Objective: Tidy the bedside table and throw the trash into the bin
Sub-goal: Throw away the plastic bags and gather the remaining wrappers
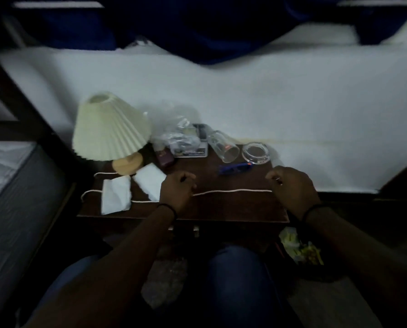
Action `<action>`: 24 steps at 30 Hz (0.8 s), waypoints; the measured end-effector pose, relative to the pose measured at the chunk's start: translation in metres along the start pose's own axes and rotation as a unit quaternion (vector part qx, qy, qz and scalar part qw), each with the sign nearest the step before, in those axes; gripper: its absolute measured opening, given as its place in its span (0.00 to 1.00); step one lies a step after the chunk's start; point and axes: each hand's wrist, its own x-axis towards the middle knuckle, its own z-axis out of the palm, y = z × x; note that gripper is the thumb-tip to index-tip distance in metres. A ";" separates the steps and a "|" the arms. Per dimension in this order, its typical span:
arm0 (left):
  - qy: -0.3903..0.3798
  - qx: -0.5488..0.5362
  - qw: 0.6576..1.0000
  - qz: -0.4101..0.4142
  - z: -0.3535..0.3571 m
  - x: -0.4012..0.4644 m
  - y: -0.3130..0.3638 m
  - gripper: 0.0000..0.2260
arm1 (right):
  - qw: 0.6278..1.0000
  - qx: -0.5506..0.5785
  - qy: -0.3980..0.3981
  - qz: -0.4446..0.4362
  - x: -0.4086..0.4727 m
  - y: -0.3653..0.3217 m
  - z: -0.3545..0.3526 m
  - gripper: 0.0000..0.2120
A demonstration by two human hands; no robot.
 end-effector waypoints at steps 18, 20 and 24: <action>0.161 -0.089 0.975 -0.123 -0.094 0.025 -0.067 0.10 | 0.999 -0.047 -0.014 -0.022 0.049 -0.212 0.135 0.13; 0.155 -0.088 0.977 -0.119 -0.087 0.038 -0.071 0.09 | 0.994 -0.098 -0.034 -0.018 0.069 -0.205 0.136 0.17; 0.163 -0.066 0.979 -0.103 -0.074 0.057 -0.080 0.10 | 0.986 -0.152 -0.072 -0.007 0.110 -0.196 0.146 0.16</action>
